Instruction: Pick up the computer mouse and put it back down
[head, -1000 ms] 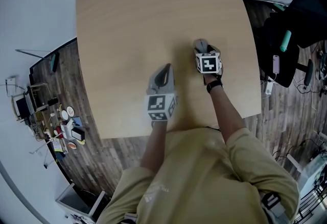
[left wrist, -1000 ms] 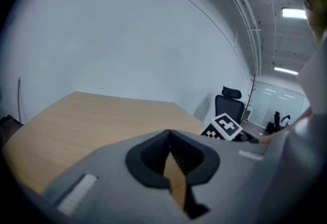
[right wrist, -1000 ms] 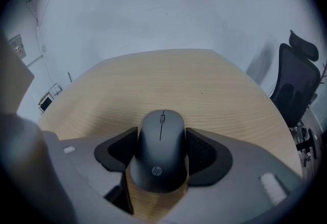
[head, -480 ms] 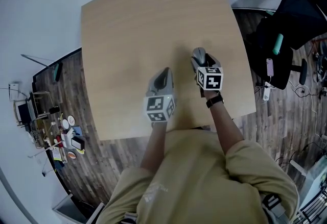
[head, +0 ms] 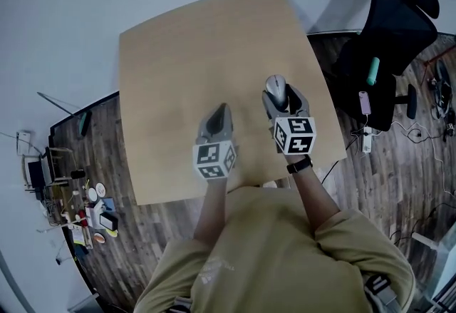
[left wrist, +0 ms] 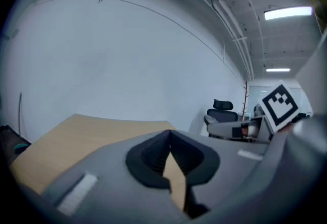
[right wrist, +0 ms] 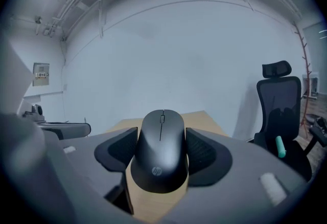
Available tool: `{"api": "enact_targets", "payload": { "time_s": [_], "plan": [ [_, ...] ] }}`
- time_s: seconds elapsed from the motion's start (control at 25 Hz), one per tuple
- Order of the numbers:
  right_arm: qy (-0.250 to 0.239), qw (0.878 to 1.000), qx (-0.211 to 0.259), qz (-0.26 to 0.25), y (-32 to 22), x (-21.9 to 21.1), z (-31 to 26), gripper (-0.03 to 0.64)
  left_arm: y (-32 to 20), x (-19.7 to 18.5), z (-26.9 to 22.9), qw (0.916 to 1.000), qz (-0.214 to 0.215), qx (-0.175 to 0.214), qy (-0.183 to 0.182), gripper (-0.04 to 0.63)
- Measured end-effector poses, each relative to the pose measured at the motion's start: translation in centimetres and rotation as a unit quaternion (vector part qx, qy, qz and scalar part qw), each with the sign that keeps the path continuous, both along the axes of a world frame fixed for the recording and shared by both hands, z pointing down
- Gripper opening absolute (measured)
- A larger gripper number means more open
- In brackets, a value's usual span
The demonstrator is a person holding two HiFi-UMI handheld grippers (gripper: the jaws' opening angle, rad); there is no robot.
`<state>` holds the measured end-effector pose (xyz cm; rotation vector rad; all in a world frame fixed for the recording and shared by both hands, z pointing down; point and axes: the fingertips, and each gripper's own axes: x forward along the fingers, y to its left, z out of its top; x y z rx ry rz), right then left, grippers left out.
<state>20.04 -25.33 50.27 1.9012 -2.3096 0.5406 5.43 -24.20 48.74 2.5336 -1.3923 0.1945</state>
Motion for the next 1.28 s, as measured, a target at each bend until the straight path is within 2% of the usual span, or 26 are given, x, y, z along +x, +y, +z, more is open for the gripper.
{"api": "enact_targets", "payload": {
  "time_s": [0.48,0.76,0.88,1.04,1.28],
  "plan": [
    [0.050,0.990,0.128,0.016,8.1,1.2,-9.4,0.298,5.7,-1.2,-7.2,0.9940,-0.028,0.106,0.003,0.002],
    [0.047,0.987,0.156,-0.004,12.2,0.2,-11.3,0.298,9.7,-0.2,-9.0,0.9885,-0.030,0.148,-0.009,0.002],
    [0.042,0.987,0.153,-0.017,14.1,-0.1,-10.8,0.298,11.9,-0.3,-8.8,0.9874,-0.047,0.150,-0.013,0.000],
    [0.028,0.988,0.145,-0.035,16.1,-0.4,-10.0,0.298,14.5,-0.9,-7.8,0.9879,-0.073,0.136,0.002,0.000],
    [0.016,0.986,0.134,-0.095,17.5,-4.6,-8.8,0.298,17.6,-4.1,-6.3,0.9865,-0.116,0.115,-0.013,0.000]
  ]
}}
